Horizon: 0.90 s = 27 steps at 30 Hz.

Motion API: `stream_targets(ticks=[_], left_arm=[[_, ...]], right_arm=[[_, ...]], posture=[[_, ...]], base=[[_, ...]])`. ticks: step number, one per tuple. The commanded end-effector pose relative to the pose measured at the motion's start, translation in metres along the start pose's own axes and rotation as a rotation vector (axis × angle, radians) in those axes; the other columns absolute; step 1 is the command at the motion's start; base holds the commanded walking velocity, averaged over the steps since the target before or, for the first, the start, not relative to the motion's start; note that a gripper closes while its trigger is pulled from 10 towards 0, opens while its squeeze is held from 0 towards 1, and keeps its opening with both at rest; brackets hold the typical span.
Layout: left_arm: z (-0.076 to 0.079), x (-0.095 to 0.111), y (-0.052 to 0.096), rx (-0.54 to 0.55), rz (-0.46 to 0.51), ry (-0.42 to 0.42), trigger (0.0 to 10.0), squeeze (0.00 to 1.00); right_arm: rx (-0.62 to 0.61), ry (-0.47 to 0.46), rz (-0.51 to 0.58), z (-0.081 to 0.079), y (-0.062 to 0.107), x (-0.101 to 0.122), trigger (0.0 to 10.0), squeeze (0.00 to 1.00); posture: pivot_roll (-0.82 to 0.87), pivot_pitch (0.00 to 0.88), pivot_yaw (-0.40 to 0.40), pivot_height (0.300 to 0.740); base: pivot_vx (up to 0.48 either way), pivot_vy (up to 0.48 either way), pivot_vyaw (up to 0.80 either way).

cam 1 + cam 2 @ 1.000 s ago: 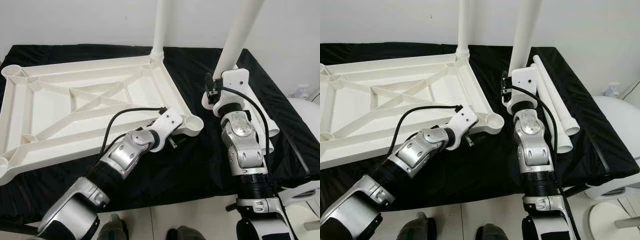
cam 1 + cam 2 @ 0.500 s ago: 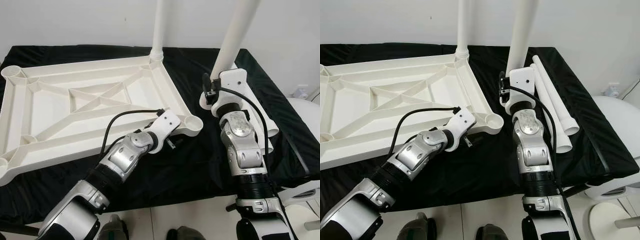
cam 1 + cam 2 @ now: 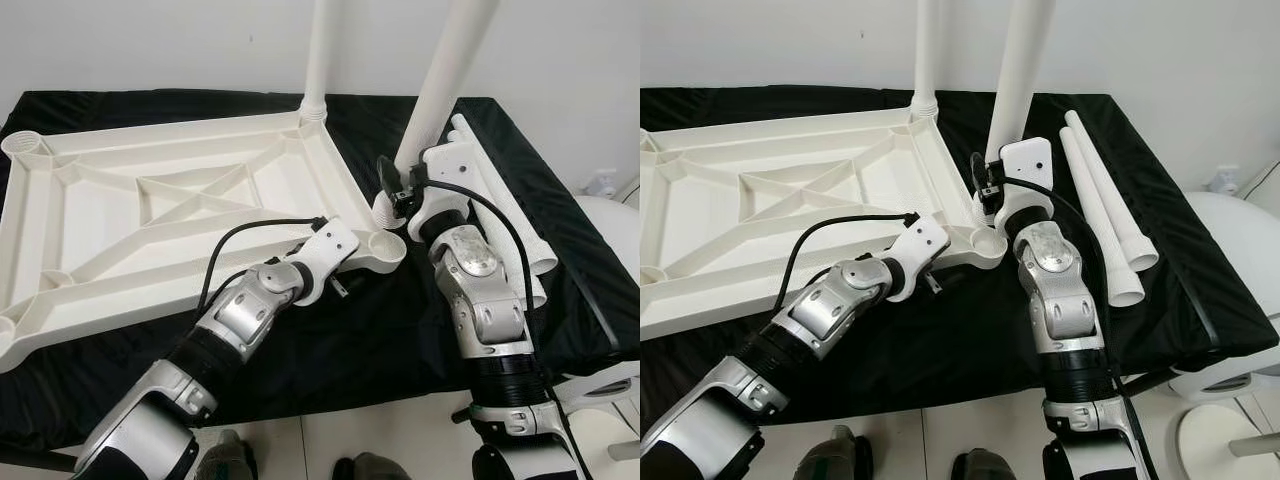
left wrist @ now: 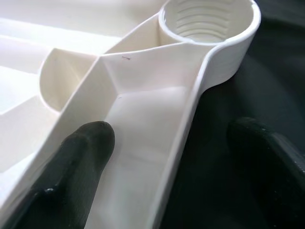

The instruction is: Building children table

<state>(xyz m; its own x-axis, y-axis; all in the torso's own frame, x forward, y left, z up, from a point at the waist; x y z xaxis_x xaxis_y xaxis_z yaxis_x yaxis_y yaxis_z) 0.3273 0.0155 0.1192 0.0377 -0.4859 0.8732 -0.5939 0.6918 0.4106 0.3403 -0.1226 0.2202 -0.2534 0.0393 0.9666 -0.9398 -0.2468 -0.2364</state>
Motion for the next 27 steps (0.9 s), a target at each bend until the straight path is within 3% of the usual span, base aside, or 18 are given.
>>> stream_targets(ticks=[1,2,3,4,5,9,10,11,20,21,22,23,25,26,27], left_arm=[[0.003,0.004,0.002,-0.032,0.015,-0.043,5.0,0.0],[0.003,0.004,0.002,-0.032,0.015,-0.043,5.0,0.0],[0.006,0.004,0.003,-0.052,0.019,-0.068,3.1,0.0],[0.008,0.004,0.005,-0.072,0.024,-0.078,2.4,0.0],[0.01,0.005,0.006,-0.091,0.027,-0.093,0.3,0.0],[0.012,0.006,0.007,-0.115,0.03,-0.11,0.4,0.0],[0.013,0.006,0.008,-0.123,0.03,-0.121,3.8,0.0],[0.013,0.007,0.008,-0.127,0.03,-0.133,10.0,0.0],[0.016,0.011,0.009,-0.17,0.034,-0.185,10.0,0.0],[0.015,0.012,0.009,-0.169,0.037,-0.181,5.8,0.0],[0.015,0.012,0.009,-0.169,0.037,-0.181,5.8,0.0],[0.016,0.013,0.01,-0.175,0.042,-0.187,3.0,0.0],[0.016,0.013,0.01,-0.175,0.042,-0.187,3.0,0.0],[0.016,0.013,0.01,-0.178,0.045,-0.187,0.0,0.0],[0.016,0.013,0.01,-0.179,0.046,-0.187,0.0,0.0]], right_arm=[[-0.002,-0.014,-0.004,0.001,0.002,-0.001,10.0,0.0],[-0.002,-0.014,-0.004,0.001,0.002,-0.001,10.0,0.0],[-0.001,-0.016,-0.008,0.001,0.002,-0.001,10.0,0.0],[0.0,-0.017,-0.011,0.002,0.003,-0.001,10.0,0.0],[0.001,-0.018,-0.014,0.002,0.003,-0.001,10.0,0.0],[0.0,-0.021,-0.018,0.003,0.004,-0.001,10.0,0.0],[-0.001,-0.021,-0.02,0.003,0.004,0.0,10.0,0.0],[-0.001,-0.021,-0.021,0.003,0.004,0.0,10.0,0.0],[-0.004,-0.021,-0.021,0.003,0.003,0.0,10.0,0.0],[-0.005,-0.022,-0.021,0.003,0.003,0.0,10.0,0.0],[-0.005,-0.022,-0.021,0.003,0.003,0.0,10.0,0.0],[-0.005,-0.023,-0.02,0.003,0.004,0.0,10.0,0.0],[-0.005,-0.023,-0.02,0.003,0.004,0.0,10.0,0.0],[-0.005,-0.024,-0.021,0.003,0.004,0.0,10.0,0.0],[-0.006,-0.024,-0.023,0.002,0.004,0.0,10.0,0.0]], posture=[[0.02,0.071,-0.046,0.74],[0.02,0.071,-0.046,0.74],[0.02,0.073,-0.046,0.74],[0.02,0.073,-0.045,0.74],[0.02,0.073,-0.045,0.74],[0.02,0.074,-0.045,0.74],[0.02,0.074,-0.044,0.74],[0.02,0.074,-0.043,0.74],[0.02,0.07,-0.039,0.74],[0.02,0.07,-0.037,0.74],[0.02,0.07,-0.037,0.74],[0.02,0.071,-0.035,0.74],[0.02,0.071,-0.035,0.74],[0.02,0.071,-0.035,0.74],[0.02,0.074,-0.034,0.74]], base=[[0.0,0.0,0.0],[0.0,0.0,0.0],[0.0,0.0,0.0],[0.0,0.0,0.0],[0.0,0.0,0.0],[0.0,0.0,0.0],[0.0,0.0,0.0],[0.0,0.0,0.0],[0.0,0.0,0.0],[0.0,0.0,0.0],[0.0,0.0,0.0],[0.0,0.0,0.0],[0.0,0.0,0.0],[0.0,0.0,0.0],[0.0,0.0,0.0]])
Point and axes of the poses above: a point about 5 cm out from each wrist's last joint towards the gripper, its own y axis pointing back from the gripper into the wrist, its own x axis along the axis of the wrist's last joint, z = x × y, the point moved 2 cm from there along -y, pointing out of the wrist towards the gripper, and after that the axes turned 1 degree about -y, right-handed, at the moved point
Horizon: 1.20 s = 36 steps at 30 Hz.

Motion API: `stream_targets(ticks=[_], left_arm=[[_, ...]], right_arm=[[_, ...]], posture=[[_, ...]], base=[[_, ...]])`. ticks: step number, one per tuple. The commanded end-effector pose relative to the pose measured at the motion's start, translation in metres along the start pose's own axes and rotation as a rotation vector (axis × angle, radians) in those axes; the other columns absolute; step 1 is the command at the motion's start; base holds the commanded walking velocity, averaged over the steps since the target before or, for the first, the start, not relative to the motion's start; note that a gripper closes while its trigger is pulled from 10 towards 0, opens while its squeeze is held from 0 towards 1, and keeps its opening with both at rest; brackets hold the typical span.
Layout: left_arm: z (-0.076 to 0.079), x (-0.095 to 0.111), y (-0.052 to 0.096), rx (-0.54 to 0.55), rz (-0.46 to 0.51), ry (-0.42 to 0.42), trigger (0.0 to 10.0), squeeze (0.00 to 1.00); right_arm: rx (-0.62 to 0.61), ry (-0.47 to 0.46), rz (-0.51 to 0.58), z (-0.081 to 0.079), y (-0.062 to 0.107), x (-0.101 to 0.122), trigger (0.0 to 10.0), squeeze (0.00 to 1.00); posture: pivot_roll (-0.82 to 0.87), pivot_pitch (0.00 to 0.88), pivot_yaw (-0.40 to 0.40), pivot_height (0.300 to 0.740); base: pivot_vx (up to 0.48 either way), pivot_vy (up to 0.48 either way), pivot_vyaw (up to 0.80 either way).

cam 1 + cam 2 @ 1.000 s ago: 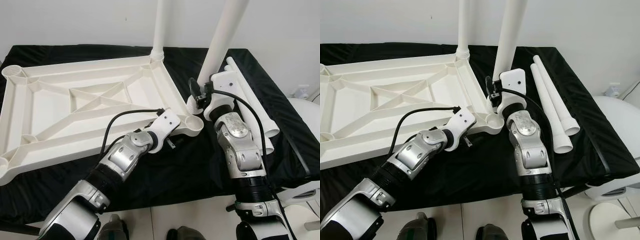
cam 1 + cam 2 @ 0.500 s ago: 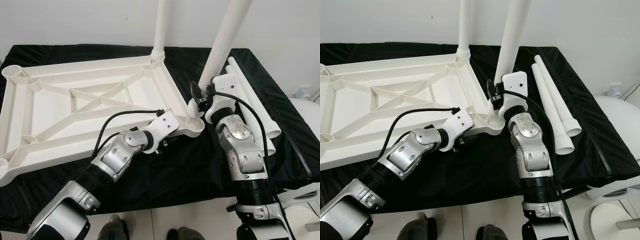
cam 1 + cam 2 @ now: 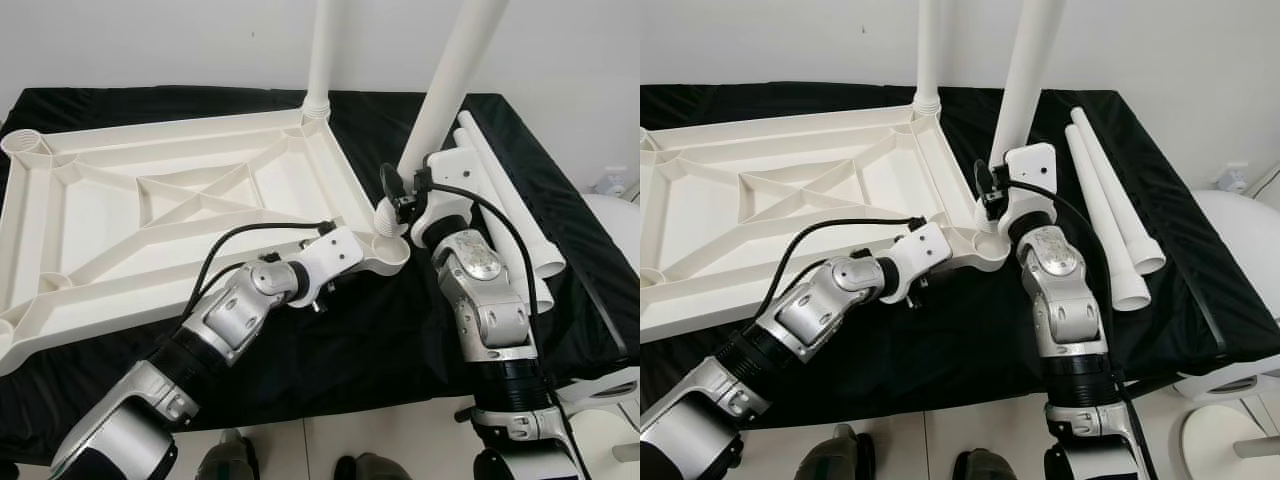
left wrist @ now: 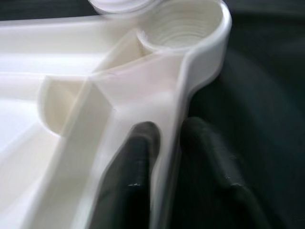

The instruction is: Building children table

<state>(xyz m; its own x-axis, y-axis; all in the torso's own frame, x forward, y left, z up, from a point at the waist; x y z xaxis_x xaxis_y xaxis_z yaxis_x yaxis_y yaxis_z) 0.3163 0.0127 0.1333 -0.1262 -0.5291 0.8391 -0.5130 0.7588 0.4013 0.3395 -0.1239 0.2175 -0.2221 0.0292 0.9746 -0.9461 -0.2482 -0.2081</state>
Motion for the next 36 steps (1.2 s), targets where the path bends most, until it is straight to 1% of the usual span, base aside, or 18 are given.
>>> stream_targets(ticks=[1,2,3,7,11,12,13,14,15,18,21,22,23,26,27,36], left_arm=[[0.0093,0.0018,-0.001,-0.084,0.006,-0.019,0.0,0.0],[0.0095,0.0018,-0.0007,-0.086,0.006,-0.019,0.0,0.0],[0.0096,0.0013,-0.0011,-0.085,-0.001,-0.026,10.0,0.0],[0.0099,0.0014,-0.0016,-0.09,-0.005,-0.024,10.0,0.0],[0.0104,0.0037,-0.0006,-0.098,0.013,-0.013,10.0,0.0],[0.0111,0.0034,-0.0005,-0.103,0.011,-0.019,5.5,0.0],[0.0111,0.0034,-0.0005,-0.103,0.011,-0.019,5.5,0.0],[0.0115,0.003,-0.0004,-0.106,0.009,-0.024,9.4,0.0],[0.012,0.002,-0.0007,-0.108,0.0,-0.032,10.0,0.0],[0.0128,0.001,-0.0014,-0.111,-0.01,-0.046,10.0,0.0],[0.0136,0.001,-0.0014,-0.117,-0.009,-0.035,10.0,0.0],[0.0139,0.0015,-0.0015,-0.12,-0.006,-0.029,10.0,0.14],[0.0137,0.0017,-0.0017,-0.12,-0.005,-0.023,10.0,1.0],[0.0134,0.0019,-0.0019,-0.119,-0.005,-0.019,10.0,1.0],[0.0128,0.0014,-0.0021,-0.114,-0.011,-0.026,10.0,0.0],[0.0113,0.0004,-0.0036,-0.099,-0.029,-0.027,10.0,0.0]], right_arm=[[-0.008,-0.006,0.006,0.0016,0.0025,0.0024,10.0,0.0],[-0.008,-0.007,0.005,0.0014,0.0028,0.0021,10.0,0.0],[-0.008,-0.007,0.004,0.0013,0.0031,0.0019,10.0,0.0],[-0.004,-0.008,0.002,0.0007,0.0035,0.0017,10.0,0.0],[0.001,-0.009,0.001,0.0002,0.0038,0.0014,10.0,0.0],[0.005,-0.008,-0.002,-0.0003,0.0043,0.0008,10.0,0.0],[0.005,-0.008,-0.002,-0.0003,0.0043,0.0008,10.0,0.0],[0.008,-0.007,-0.004,-0.0007,0.0047,0.0004,10.0,0.0],[0.009,-0.005,-0.006,-0.001,0.0051,0.0002,10.0,0.0],[0.009,-0.004,-0.007,-0.0012,0.0059,0.0002,10.0,0.0],[0.008,-0.003,-0.007,-0.0009,0.0062,0.0004,10.0,0.0],[0.007,-0.002,-0.006,-0.0007,0.0064,0.0005,10.0,0.0],[0.006,-0.001,-0.006,-0.0005,0.0065,0.0005,10.0,0.0],[0.006,-0.001,-0.006,-0.0004,0.0067,0.0005,10.0,0.0],[0.006,-0.001,-0.006,-0.0003,0.0068,0.0005,10.0,0.0],[0.007,0.001,-0.005,-0.0009,0.007,0.0006,10.0,0.0]], posture=[[0.02,0.074,-0.034,0.74],[0.02,0.074,-0.034,0.74],[0.02,0.074,-0.034,0.74],[0.02,0.075,-0.035,0.74],[0.02,0.075,-0.035,0.74],[0.02,0.075,-0.035,0.74],[0.02,0.075,-0.035,0.74],[0.02,0.075,-0.035,0.74],[0.02,0.075,-0.034,0.74],[0.01,0.077,-0.033,0.74],[0.01,0.078,-0.032,0.74],[0.01,0.079,-0.031,0.74],[0.01,0.079,-0.031,0.74],[0.01,0.079,-0.031,0.74],[0.01,0.078,-0.031,0.74],[0.01,0.075,-0.031,0.74]], base=[[0.0,0.0,0.0],[0.0,0.0,0.0],[0.0,0.0,0.0],[0.0,0.0,0.0],[0.0,0.0,0.0],[0.0,0.0,0.0],[0.0,0.0,0.0],[0.0,0.0,0.0],[0.0,0.0,0.0],[0.0,0.0,0.0],[0.0,0.0,0.0],[0.0,0.0,0.0],[0.0,0.0,0.0],[0.0,0.0,0.0],[0.0,0.0,0.0],[0.0,0.0,0.0]])
Point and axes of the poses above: a point about 5 cm out from each wrist's last joint towards the gripper, its own y axis pointing back from the gripper into the wrist, its own x axis along the axis of the wrist's last joint, z = x × y, the point moved 2 cm from there along -y, pointing out of the wrist towards the gripper, and after that the axes turned 1 degree about -y, right-handed, at the moved point
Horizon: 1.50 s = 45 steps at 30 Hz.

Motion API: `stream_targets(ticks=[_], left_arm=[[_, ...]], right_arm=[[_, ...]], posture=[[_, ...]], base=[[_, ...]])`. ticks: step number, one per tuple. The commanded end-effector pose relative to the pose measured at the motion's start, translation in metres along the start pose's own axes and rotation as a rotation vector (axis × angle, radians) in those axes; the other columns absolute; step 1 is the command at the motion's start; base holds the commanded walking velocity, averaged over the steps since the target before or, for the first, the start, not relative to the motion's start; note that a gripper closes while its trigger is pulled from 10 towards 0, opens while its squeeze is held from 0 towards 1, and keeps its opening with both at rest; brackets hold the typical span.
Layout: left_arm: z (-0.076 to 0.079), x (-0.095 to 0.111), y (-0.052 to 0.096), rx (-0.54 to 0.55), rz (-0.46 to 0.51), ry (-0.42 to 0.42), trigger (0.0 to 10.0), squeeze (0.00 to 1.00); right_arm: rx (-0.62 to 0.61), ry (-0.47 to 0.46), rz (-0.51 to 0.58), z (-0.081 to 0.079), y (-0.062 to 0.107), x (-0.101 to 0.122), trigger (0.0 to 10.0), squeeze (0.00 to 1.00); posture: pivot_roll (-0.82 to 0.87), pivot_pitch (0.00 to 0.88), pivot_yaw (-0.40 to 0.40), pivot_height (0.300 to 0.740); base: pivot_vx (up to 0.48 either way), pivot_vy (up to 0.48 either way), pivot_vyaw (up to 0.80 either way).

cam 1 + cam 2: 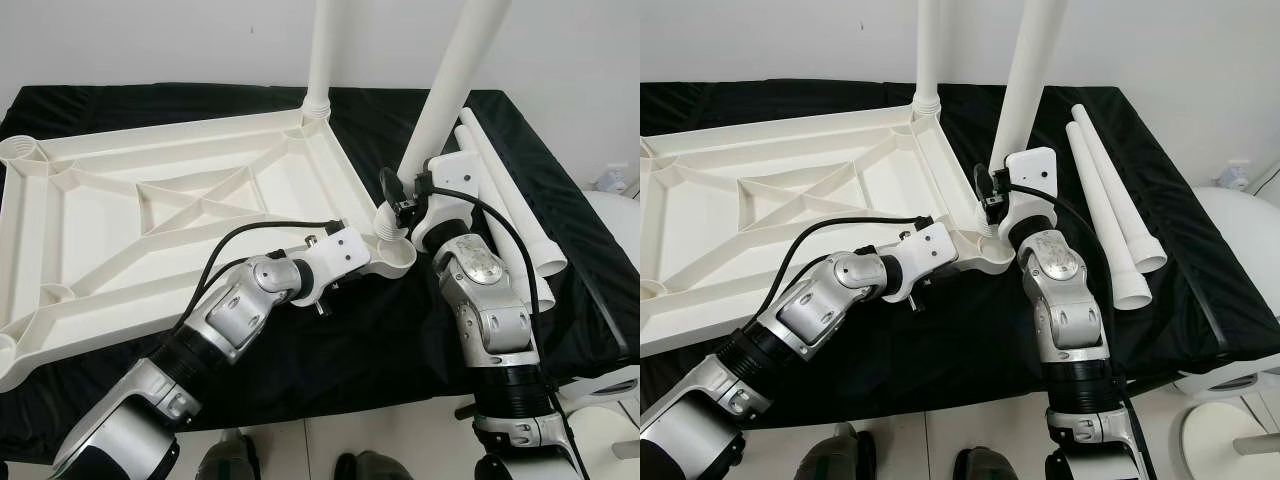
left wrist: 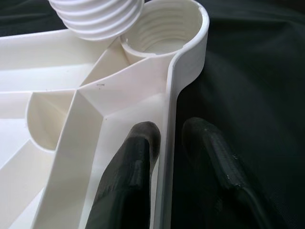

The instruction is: Building children table

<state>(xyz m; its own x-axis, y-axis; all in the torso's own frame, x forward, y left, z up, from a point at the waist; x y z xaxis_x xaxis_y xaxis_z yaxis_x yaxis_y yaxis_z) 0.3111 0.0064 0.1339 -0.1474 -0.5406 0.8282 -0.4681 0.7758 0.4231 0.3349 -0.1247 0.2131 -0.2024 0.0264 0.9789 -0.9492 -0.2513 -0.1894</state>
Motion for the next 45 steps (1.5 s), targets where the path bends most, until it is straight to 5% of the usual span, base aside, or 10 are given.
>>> stream_targets(ticks=[1,2,3,5,6,8,9,27,36,45], left_arm=[[0.006,-0.003,-0.002,-0.057,-0.018,-0.013,10.0,0.0],[0.007,-0.002,-0.001,-0.062,-0.016,-0.021,10.0,0.0],[0.007,-0.002,-0.001,-0.069,-0.013,-0.029,2.6,0.0],[0.008,-0.001,-0.001,-0.072,-0.011,-0.033,2.6,0.0],[0.007,-0.001,-0.001,-0.066,-0.017,-0.029,7.6,0.0],[0.006,-0.001,-0.002,-0.06,-0.021,-0.026,7.6,0.0],[0.006,-0.001,-0.002,-0.064,-0.018,-0.029,10.0,0.0],[0.008,-0.002,-0.004,-0.075,-0.043,-0.056,10.0,0.0],[0.007,-0.002,-0.004,-0.073,-0.043,-0.062,10.0,0.0],[0.005,-0.002,-0.003,-0.071,-0.043,-0.072,10.0,0.0]], right_arm=[[0.004,0.01,0.014,0.0,0.002,0.004,10.0,0.0],[0.004,0.01,0.014,0.0,0.002,0.004,10.0,0.0],[0.004,0.011,0.015,0.0,0.001,0.004,10.0,0.0],[0.005,0.011,0.015,0.0,0.001,0.004,10.0,0.0],[0.004,0.011,0.016,0.0,0.001,0.004,10.0,0.0],[0.004,0.011,0.016,0.0,0.001,0.005,10.0,0.0],[0.004,0.009,0.017,0.0,0.001,0.005,10.0,0.0],[0.028,-0.097,0.002,0.0,0.018,0.001,10.0,0.0],[0.023,-0.078,-0.035,0.012,0.027,-0.003,10.0,0.0],[0.196,-0.065,-0.109,0.023,0.045,-0.021,10.0,0.0]], posture=[[0.01,0.074,-0.03,0.74],[0.01,0.074,-0.03,0.74],[0.01,0.074,-0.029,0.74],[0.01,0.074,-0.029,0.74],[0.01,0.075,-0.029,0.74],[0.01,0.075,-0.029,0.74],[0.01,0.076,-0.029,0.74],[0.0,0.09,-0.029,0.74],[0.0,0.092,-0.028,0.74],[-0.01,0.088,-0.018,0.74]], base=[[0.0,0.0,0.0],[0.0,0.0,0.0],[0.0,0.0,0.0],[0.0,0.0,0.0],[0.0,0.0,0.0],[0.0,0.0,0.0],[0.0,0.0,0.0],[0.0,0.0,0.0],[0.0,0.0,0.0],[0.0,0.0,0.0]])
Point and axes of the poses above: a point about 5 cm out from each wrist's last joint towards the gripper, its own y axis pointing back from the gripper into the wrist, its own x axis along the axis of the wrist's last joint, z = x × y, the point moved 2 cm from there along -y, pointing out of the wrist towards the gripper, and after that the axes turned 1 degree about -y, right-handed, at the moved point
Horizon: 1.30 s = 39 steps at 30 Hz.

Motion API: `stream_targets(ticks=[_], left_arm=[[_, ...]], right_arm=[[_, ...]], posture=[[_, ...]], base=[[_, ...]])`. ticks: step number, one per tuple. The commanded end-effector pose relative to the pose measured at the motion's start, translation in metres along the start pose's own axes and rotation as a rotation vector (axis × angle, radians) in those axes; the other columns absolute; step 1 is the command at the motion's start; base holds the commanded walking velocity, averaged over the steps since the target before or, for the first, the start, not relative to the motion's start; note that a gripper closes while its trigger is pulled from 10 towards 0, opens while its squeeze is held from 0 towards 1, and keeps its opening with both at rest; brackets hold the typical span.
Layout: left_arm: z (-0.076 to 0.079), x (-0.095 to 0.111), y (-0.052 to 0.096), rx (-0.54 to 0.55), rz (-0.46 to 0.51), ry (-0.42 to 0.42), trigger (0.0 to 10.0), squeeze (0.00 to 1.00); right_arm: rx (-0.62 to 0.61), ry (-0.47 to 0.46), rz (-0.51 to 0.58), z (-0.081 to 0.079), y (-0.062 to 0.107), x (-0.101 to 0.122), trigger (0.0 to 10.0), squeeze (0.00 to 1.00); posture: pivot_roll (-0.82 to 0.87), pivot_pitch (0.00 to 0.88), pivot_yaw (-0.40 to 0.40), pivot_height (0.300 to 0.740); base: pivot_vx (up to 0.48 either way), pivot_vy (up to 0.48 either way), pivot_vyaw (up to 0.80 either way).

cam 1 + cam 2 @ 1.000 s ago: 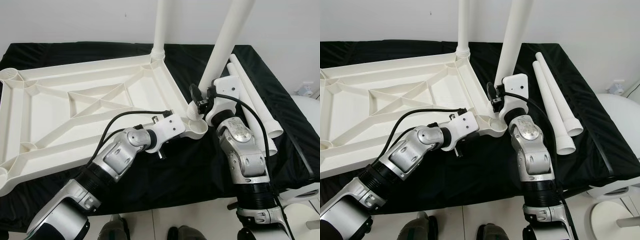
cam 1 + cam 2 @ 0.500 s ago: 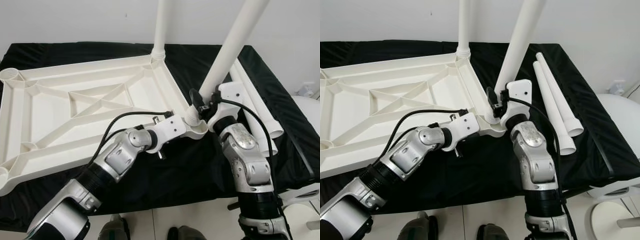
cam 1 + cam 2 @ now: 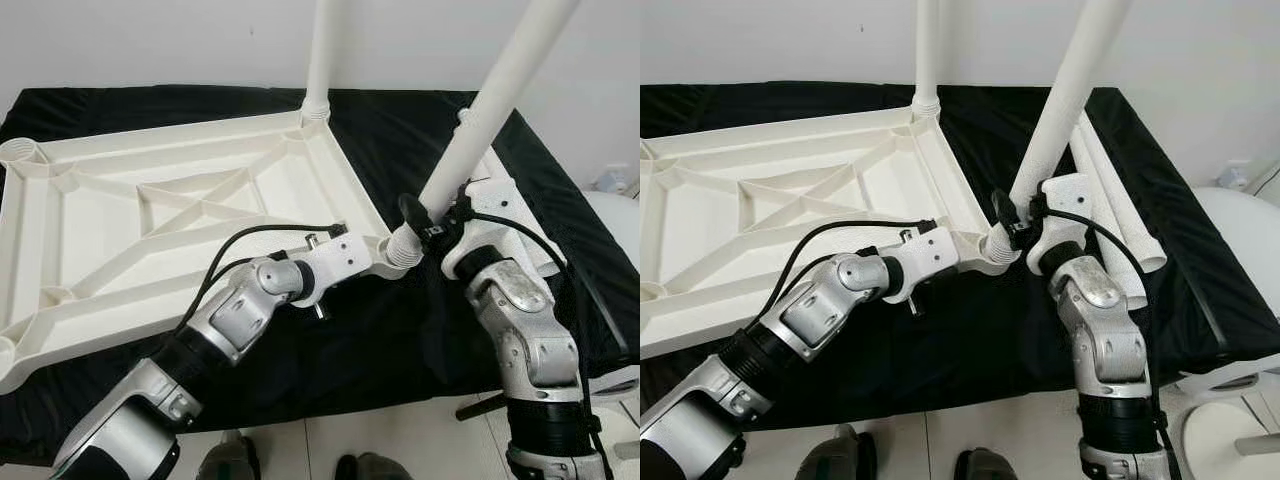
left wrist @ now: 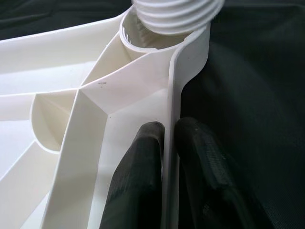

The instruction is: Building children table

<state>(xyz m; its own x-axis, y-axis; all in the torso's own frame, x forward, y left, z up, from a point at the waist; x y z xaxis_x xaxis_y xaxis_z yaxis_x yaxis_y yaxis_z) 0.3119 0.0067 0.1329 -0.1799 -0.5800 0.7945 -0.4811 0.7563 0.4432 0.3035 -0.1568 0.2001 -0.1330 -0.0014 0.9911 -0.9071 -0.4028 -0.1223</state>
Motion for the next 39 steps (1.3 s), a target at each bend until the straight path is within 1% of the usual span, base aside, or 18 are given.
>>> stream_targets(ticks=[1,4,5,8,11,13,18,23,24,27,30,35,36,37,39], left_arm=[[0.006,0.0,-0.003,-0.08,-0.012,-0.02,10.0,0.0],[0.005,0.0,-0.003,-0.079,-0.01,-0.021,10.0,0.0],[0.005,0.0,-0.003,-0.078,-0.01,-0.021,10.0,0.0],[0.005,0.0,-0.003,-0.078,-0.009,-0.022,10.0,0.0],[0.005,0.0,-0.003,-0.077,-0.009,-0.023,10.0,0.0],[0.006,0.0,-0.003,-0.078,-0.009,-0.024,10.0,0.0],[0.006,0.002,-0.003,-0.082,-0.006,-0.026,10.0,0.0],[0.007,0.003,-0.003,-0.085,-0.003,-0.03,10.0,0.0],[0.007,0.003,-0.003,-0.085,-0.003,-0.03,10.0,0.0],[0.007,0.004,-0.003,-0.085,-0.001,-0.033,10.0,0.0],[0.007,0.004,-0.003,-0.084,-0.001,-0.033,10.0,0.0],[0.007,0.004,-0.002,-0.079,-0.002,-0.031,10.0,0.0],[0.006,0.004,-0.002,-0.078,-0.001,-0.03,10.0,0.0],[0.006,0.004,-0.002,-0.078,-0.001,-0.03,10.0,0.0],[0.006,0.004,-0.002,-0.076,-0.001,-0.029,10.0,0.0]], right_arm=[[0.034,-0.019,-0.051,0.0,0.004,-0.014,10.0,0.0],[0.066,-0.042,-0.053,0.002,0.007,-0.021,10.0,0.0],[0.091,-0.068,-0.053,0.001,0.008,-0.024,10.0,0.0],[0.123,-0.092,-0.048,0.0,0.008,-0.028,10.0,0.0],[0.131,-0.106,-0.043,0.001,0.007,-0.029,10.0,0.0],[0.144,-0.148,-0.028,0.002,0.005,-0.029,10.0,0.0],[0.128,-0.164,-0.022,0.008,-0.002,-0.034,10.0,0.0],[0.141,-0.178,-0.026,0.009,-0.007,-0.036,10.0,0.0],[0.141,-0.178,-0.026,0.009,-0.007,-0.036,10.0,0.0],[0.123,-0.163,-0.101,0.01,-0.014,-0.042,10.0,0.0],[0.123,-0.165,-0.103,0.01,-0.014,-0.042,10.0,0.0],[0.145,-0.1,-0.158,0.009,-0.017,-0.045,10.0,0.0],[0.15,-0.068,-0.173,0.009,-0.018,-0.046,10.0,0.0],[0.15,-0.068,-0.173,0.009,-0.018,-0.046,10.0,0.0],[0.161,-0.023,-0.179,0.009,-0.019,-0.045,10.0,0.0]], posture=[[-0.01,0.088,-0.018,0.74],[-0.01,0.086,-0.016,0.74],[-0.01,0.085,-0.016,0.74],[-0.01,0.084,-0.014,0.74],[-0.01,0.082,-0.013,0.74],[-0.01,0.08,-0.011,0.74],[-0.01,0.075,-0.01,0.74],[0.0,0.076,-0.011,0.74],[0.0,0.076,-0.011,0.74],[0.0,0.081,-0.017,0.74],[0.0,0.081,-0.017,0.74],[0.0,0.086,-0.022,0.74],[0.0,0.087,-0.022,0.74],[0.0,0.087,-0.022,0.74],[0.0,0.087,-0.023,0.74]], base=[[0.0,0.0,0.0],[0.0,0.0,0.0],[0.0,0.0,0.0],[0.0,0.0,0.0],[0.0,0.0,0.0],[0.0,0.0,0.0],[0.0,0.0,0.0],[0.0,0.0,0.0],[0.0,0.0,0.0],[0.0,0.0,0.0],[0.0,0.0,0.0],[0.0,0.0,0.0],[0.0,0.0,0.0],[0.0,0.0,0.0],[0.0,0.0,0.0]])
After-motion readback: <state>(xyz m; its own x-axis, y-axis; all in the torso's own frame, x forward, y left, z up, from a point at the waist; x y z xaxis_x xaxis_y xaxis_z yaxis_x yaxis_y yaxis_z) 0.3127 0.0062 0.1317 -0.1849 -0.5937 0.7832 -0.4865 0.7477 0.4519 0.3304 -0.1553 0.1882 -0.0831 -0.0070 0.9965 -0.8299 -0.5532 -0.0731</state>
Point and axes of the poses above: a point about 5 cm out from each wrist's last joint towards the gripper, its own y axis pointing back from the gripper into the wrist, its own x axis along the axis of the wrist's last joint, z = x × y, the point moved 2 cm from there along -y, pointing out of the wrist towards the gripper, and after that the axes turned 1 degree about -y, right-handed, at the moved point
